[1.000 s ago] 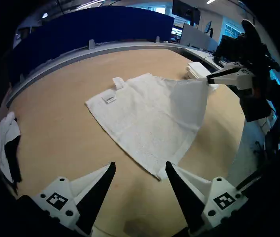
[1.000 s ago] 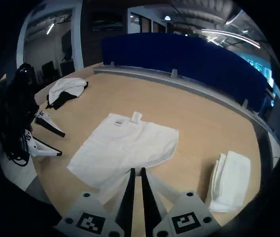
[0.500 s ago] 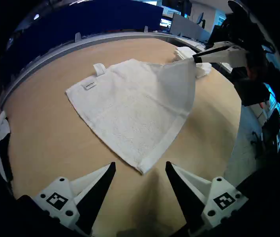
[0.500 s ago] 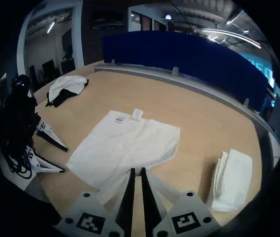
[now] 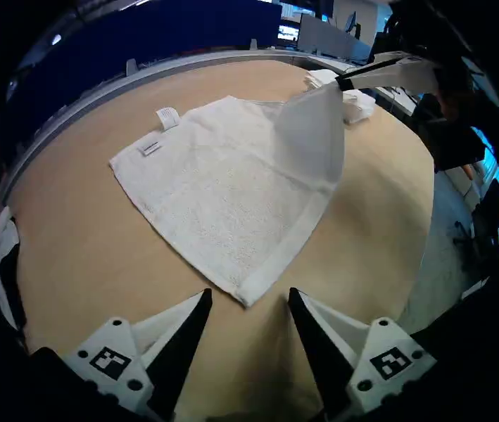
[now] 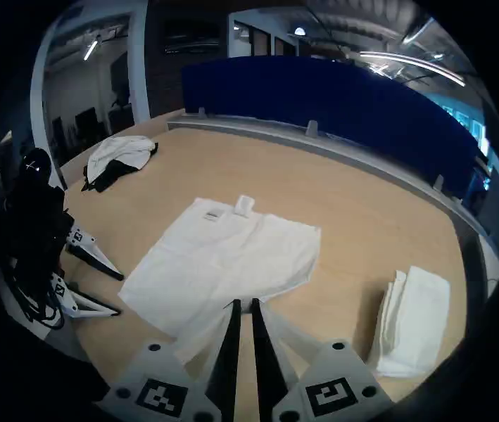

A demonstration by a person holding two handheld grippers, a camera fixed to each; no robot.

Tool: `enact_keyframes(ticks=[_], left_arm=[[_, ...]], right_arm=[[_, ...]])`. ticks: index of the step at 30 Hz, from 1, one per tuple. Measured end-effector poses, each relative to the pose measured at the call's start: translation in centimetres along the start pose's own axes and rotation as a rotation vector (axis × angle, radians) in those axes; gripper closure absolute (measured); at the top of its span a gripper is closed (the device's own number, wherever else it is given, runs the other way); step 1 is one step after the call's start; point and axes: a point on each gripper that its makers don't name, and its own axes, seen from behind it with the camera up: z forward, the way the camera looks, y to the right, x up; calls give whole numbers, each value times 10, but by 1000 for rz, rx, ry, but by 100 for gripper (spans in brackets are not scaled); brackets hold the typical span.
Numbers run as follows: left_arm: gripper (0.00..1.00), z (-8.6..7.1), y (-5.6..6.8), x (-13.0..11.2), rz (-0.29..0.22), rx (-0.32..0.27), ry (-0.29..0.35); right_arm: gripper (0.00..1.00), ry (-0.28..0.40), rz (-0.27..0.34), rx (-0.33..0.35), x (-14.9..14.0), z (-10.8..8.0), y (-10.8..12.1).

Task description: Fold towel

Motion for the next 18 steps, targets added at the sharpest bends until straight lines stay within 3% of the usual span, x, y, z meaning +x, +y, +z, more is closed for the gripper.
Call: enact_keyframes(ticks=[2,6,14,18], left_arm=[[30,0,-3,0,1,12,0],[51,2,-10,-1,11,45,-5],[83,2,-13,-1,21,64,-8],[87,0,-15,-1,9,64,-8]], right_arm=[[89,1,0,0,0,0,0],[89,2,-1,-1,1,-1,0],[89,5,0,2,1,-1,-2],[89,7,2,5,2,-1,-3]])
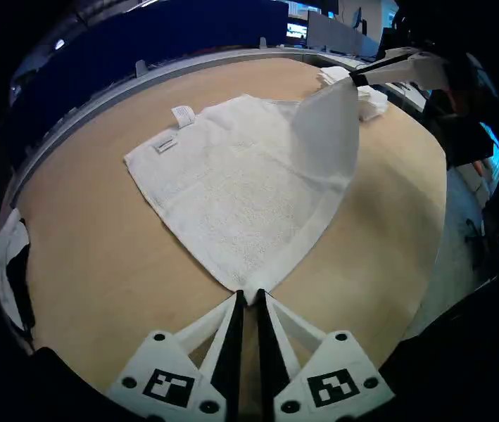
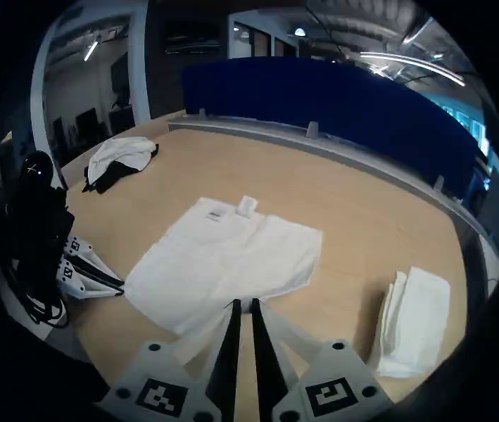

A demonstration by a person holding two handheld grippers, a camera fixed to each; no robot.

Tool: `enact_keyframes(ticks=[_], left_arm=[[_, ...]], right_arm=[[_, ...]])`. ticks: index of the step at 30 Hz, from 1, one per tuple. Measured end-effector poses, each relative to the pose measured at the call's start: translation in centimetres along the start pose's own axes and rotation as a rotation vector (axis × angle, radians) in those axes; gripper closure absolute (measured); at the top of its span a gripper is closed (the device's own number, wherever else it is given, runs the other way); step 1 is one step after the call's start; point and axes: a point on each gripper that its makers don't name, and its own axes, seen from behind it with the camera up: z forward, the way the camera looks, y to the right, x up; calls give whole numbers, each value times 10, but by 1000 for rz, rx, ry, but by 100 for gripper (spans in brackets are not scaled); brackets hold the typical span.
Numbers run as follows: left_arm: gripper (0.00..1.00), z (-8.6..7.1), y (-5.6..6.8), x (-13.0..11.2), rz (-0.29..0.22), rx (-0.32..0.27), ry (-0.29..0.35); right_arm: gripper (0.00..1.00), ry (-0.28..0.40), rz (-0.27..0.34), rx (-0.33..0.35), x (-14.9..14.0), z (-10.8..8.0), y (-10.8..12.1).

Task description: Fold towel

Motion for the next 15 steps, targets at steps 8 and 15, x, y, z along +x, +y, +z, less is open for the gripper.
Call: enact_keyframes(ticks=[8,15], left_arm=[[90,-6,-6,8,-46,-2,24],[90,-20,-22,23,-76,15,49]], right_arm=[[89,7,0,2,2,-1,-1],[89,18,-1,2,8,-5,-2]])
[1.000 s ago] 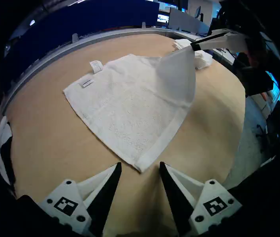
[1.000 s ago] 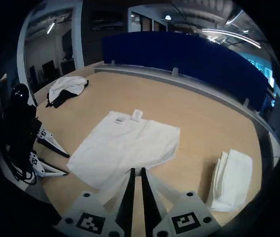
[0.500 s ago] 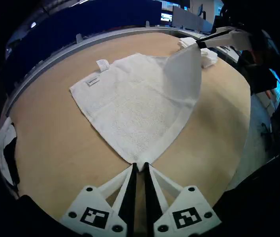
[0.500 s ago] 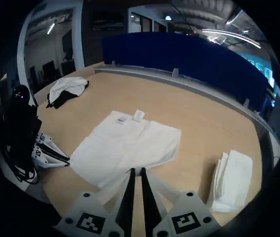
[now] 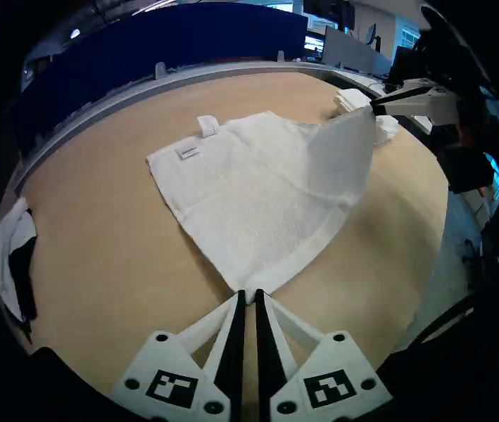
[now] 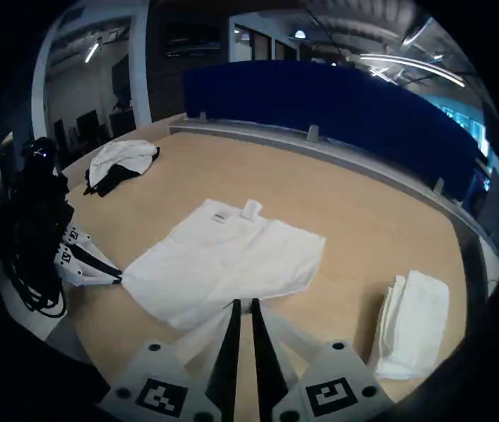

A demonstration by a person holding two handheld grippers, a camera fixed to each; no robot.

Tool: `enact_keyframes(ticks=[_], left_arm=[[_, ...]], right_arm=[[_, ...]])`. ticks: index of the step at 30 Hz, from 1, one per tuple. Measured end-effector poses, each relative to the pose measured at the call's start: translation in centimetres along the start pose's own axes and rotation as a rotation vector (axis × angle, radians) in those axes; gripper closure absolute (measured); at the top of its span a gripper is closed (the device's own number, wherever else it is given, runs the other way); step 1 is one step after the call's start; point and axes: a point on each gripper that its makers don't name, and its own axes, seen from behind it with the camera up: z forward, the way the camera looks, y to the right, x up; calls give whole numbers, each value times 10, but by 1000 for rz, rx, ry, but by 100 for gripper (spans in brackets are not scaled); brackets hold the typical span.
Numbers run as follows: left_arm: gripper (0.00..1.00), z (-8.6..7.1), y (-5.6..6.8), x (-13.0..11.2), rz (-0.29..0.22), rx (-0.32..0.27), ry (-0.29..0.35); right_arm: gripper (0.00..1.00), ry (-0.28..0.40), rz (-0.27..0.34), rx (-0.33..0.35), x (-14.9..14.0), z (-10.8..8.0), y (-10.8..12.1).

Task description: Fold towel

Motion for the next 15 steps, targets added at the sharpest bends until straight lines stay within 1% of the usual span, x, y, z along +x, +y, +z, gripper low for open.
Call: enact_keyframes(ticks=[6,11,15], left_arm=[[90,-19,-21,27,-15,25,38],[90,-36,-42,54,-42,57,81],[90,-49,-53,72,-56,72,108]], right_arm=[[88,26,-3,-2,14,-5,1],[89,44,-2,-5,24,-10,3],[89,50,-1,-6,28,-13,4]])
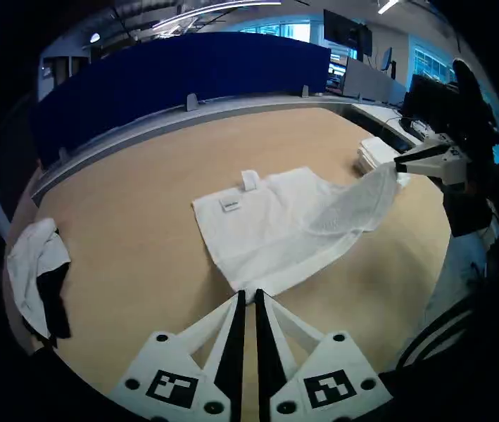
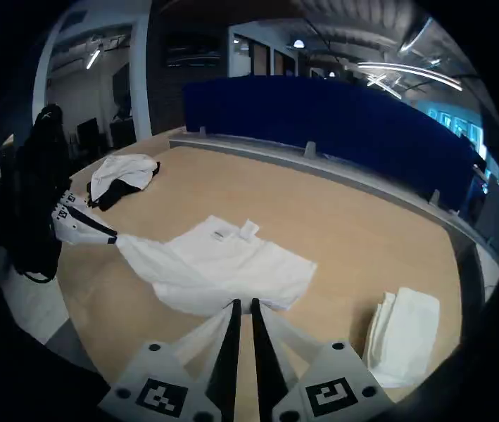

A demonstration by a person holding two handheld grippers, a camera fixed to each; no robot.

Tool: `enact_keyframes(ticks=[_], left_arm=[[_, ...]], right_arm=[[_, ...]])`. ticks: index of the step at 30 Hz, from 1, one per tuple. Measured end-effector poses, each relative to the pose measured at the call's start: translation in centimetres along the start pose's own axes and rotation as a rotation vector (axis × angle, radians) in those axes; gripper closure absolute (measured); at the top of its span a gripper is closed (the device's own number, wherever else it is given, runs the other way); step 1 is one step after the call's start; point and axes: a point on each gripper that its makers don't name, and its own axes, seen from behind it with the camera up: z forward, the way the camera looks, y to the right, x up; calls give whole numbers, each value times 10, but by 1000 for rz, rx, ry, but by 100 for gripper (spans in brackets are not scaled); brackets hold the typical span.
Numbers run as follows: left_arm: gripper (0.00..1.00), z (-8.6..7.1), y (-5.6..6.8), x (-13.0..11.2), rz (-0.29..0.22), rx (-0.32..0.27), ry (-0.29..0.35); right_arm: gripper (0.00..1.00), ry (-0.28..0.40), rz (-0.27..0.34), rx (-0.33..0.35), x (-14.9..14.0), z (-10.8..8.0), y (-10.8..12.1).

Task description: Fold towel

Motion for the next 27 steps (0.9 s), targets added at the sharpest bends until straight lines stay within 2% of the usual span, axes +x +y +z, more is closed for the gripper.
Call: enact_keyframes(ticks=[6,14,20,27], left_arm=[[90,-8,-3,19,-11,0,20],[90,-7,0,24,-36,-9,22],[90,1,-6,27,-66,-1,21],[90,16,-18,35,-128,5,17]], right_arm=[[89,2,6,-1,1,-1,0],[89,0,15,-5,-1,0,2],[89,-2,26,-9,-1,5,8],[89,-7,28,-16,3,19,22]])
